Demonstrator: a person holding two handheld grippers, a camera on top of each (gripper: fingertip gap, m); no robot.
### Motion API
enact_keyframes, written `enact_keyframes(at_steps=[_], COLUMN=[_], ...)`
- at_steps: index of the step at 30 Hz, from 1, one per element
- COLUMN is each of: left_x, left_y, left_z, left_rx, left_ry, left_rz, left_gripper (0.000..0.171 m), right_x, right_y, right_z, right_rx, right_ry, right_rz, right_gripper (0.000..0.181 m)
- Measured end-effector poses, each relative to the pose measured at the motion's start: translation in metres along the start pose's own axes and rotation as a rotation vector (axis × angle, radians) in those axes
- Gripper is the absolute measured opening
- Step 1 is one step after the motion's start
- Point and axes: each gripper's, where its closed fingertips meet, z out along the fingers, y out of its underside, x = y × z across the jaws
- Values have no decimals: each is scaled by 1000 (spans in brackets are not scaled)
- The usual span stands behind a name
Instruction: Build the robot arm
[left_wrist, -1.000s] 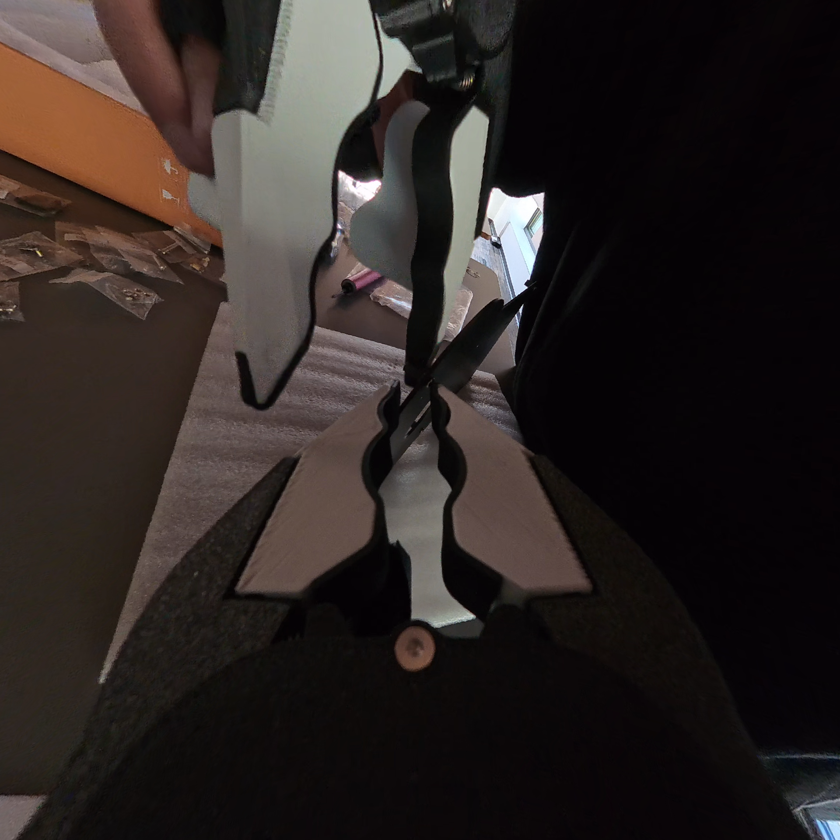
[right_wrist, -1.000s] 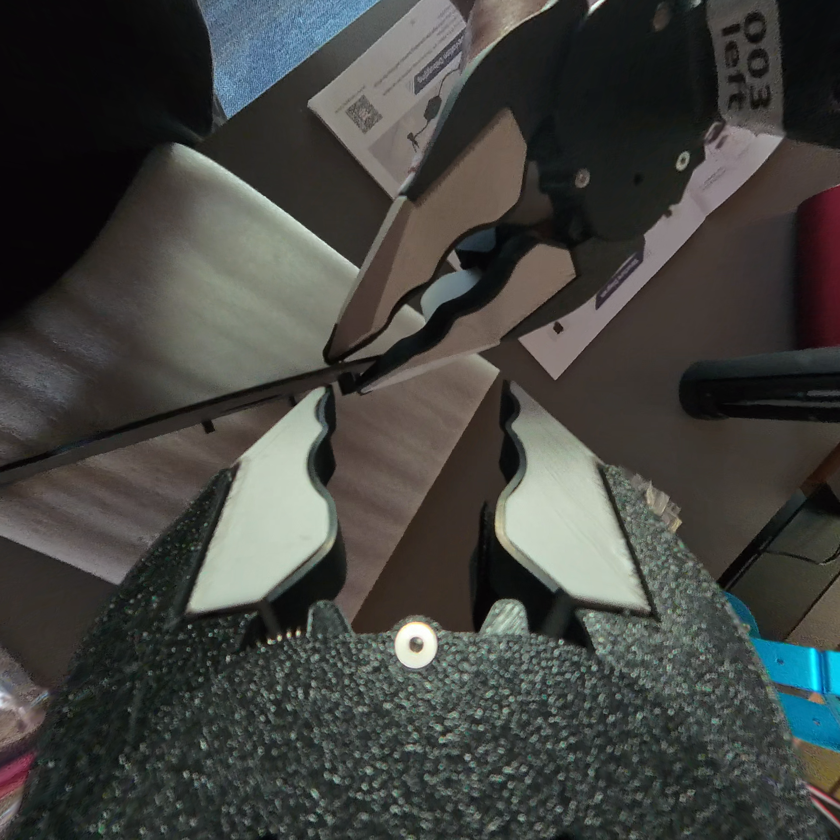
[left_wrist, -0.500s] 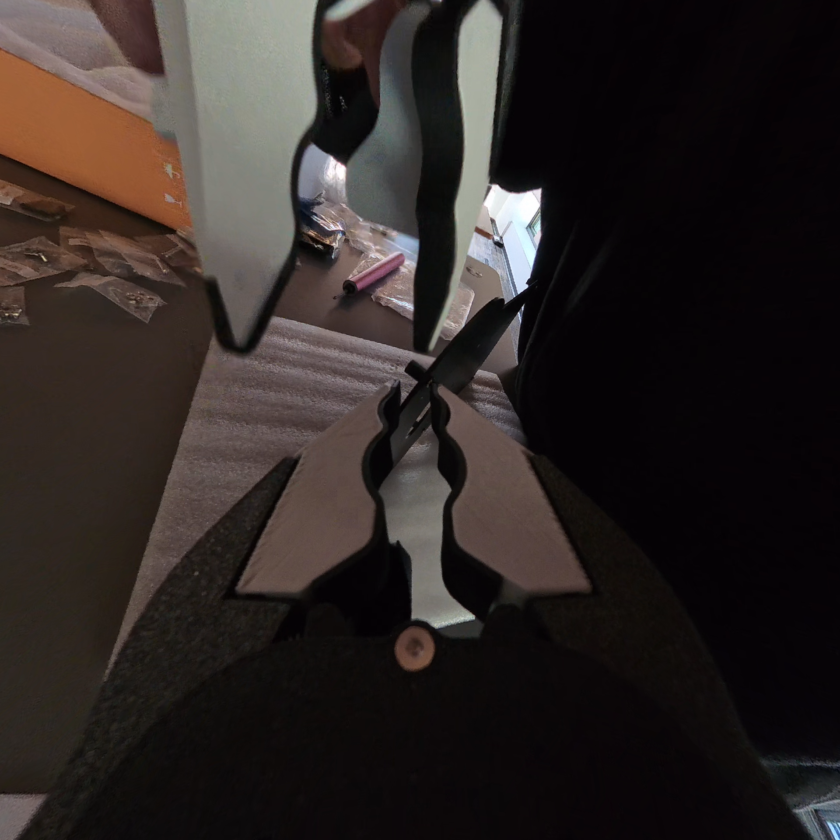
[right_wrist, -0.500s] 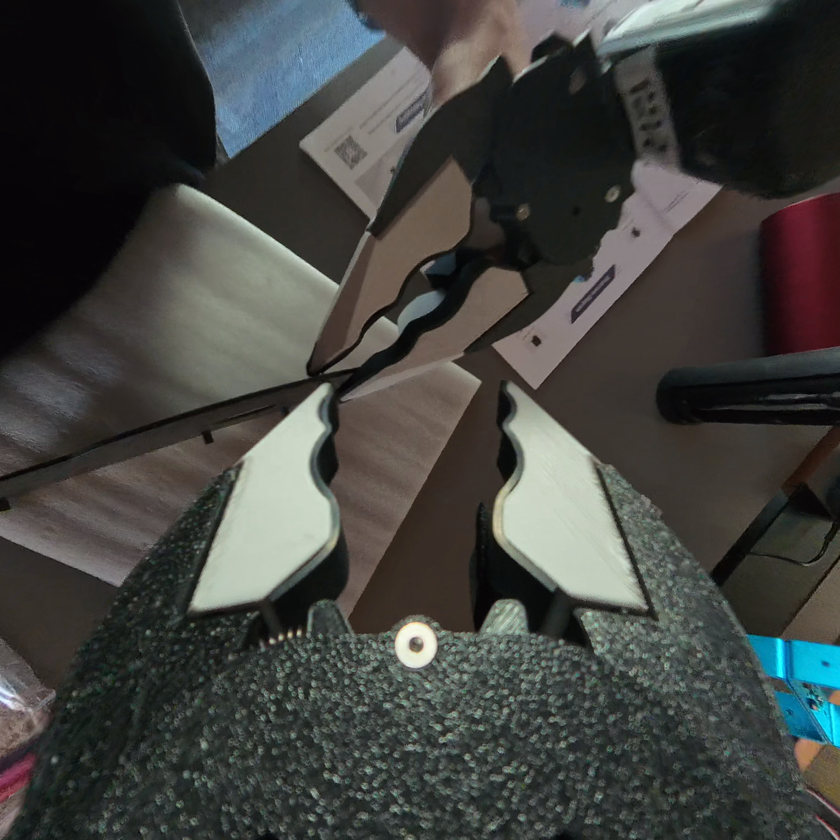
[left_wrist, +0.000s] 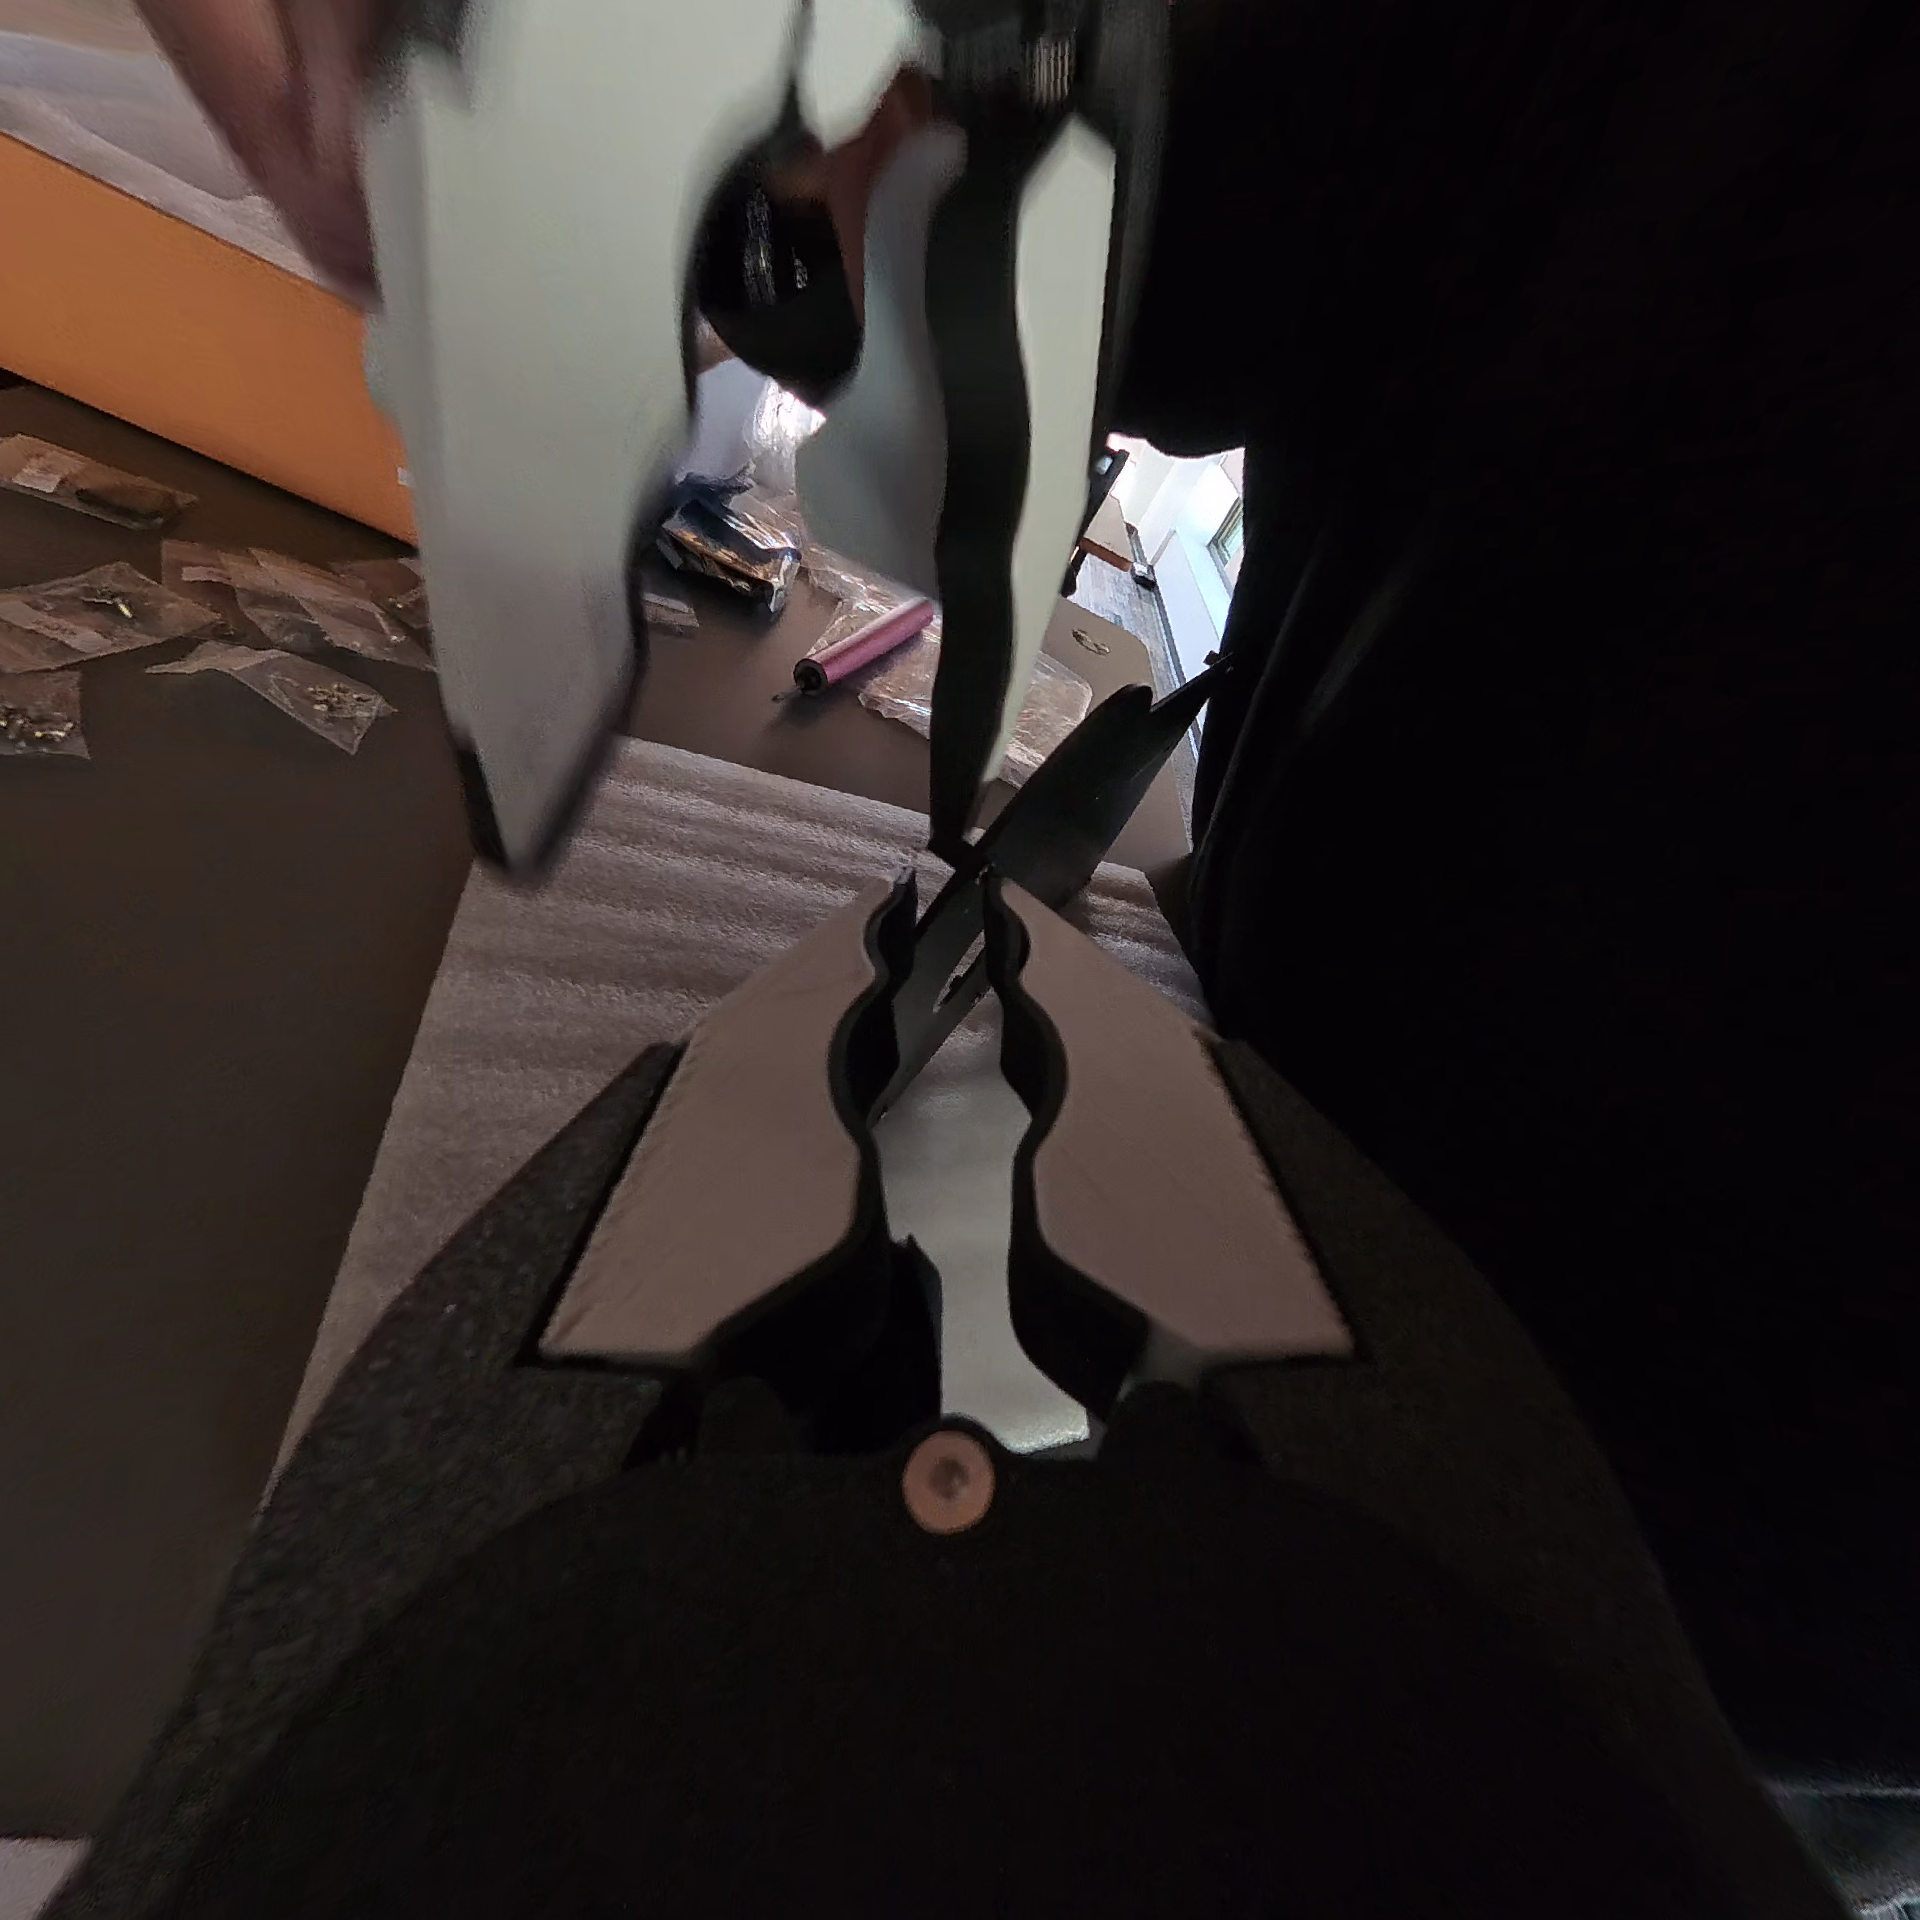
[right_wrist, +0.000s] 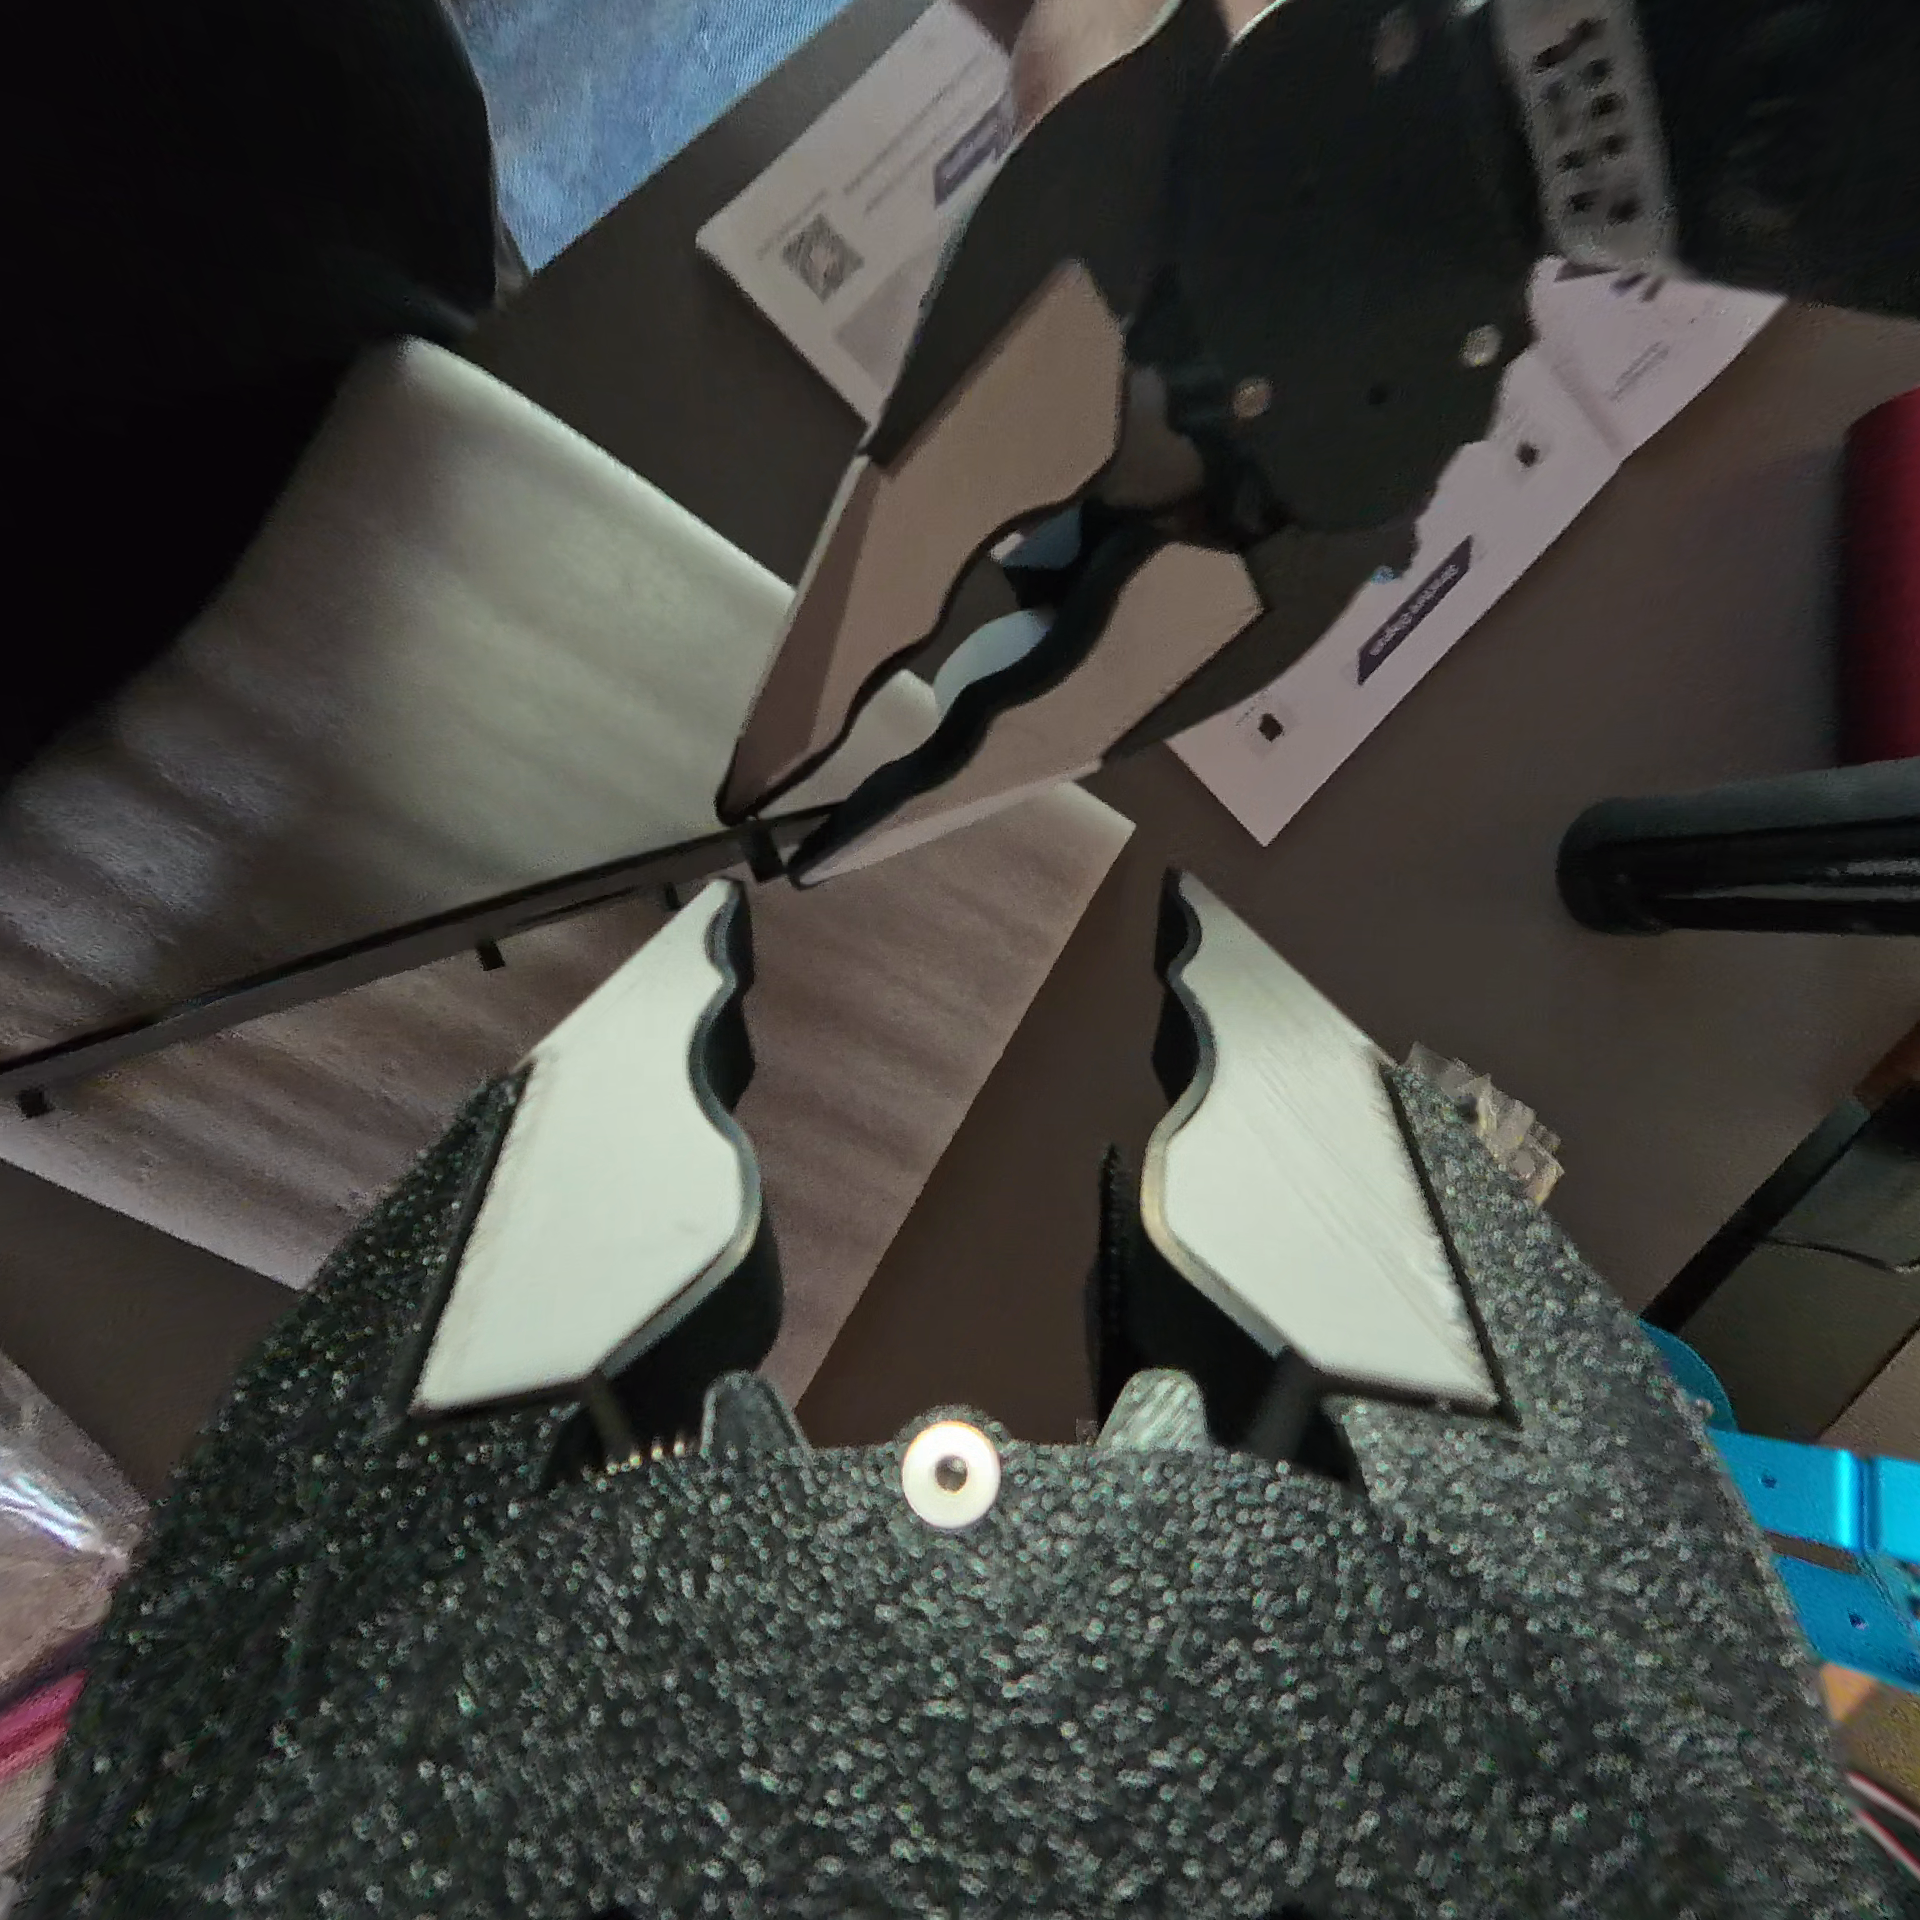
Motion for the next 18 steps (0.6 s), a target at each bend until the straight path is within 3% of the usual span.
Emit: enact_keyframes(at_steps=[2, 5, 7, 12, 16, 18], left_x=[-1, 0, 1, 1, -1, -1], left_y=[0, 0, 0, 0, 0, 0], left_z=[0, 0, 0, 0, 0, -1], left_rx=[0, 1, 4, 9, 15, 17], left_ry=[-1, 3, 5, 4, -1, -4], left_rz=[-2, -5, -5, -5, -5, -4], left_gripper=[12, 12, 12, 12, 12, 12], right_x=[-1, 7, 10, -3, 8, 5], right_y=[2, -6, -9, 6, 2, 2], right_z=[12, 2, -12, 11, 13, 7], right_rx=[-29, 16, 61, -22, 2, 30], right_ry=[15, 32, 43, -1, 22, 5], right_rz=[-37, -10, 4, -30, -4, 22], right_gripper=[79, 88, 70, 79, 93, 85])
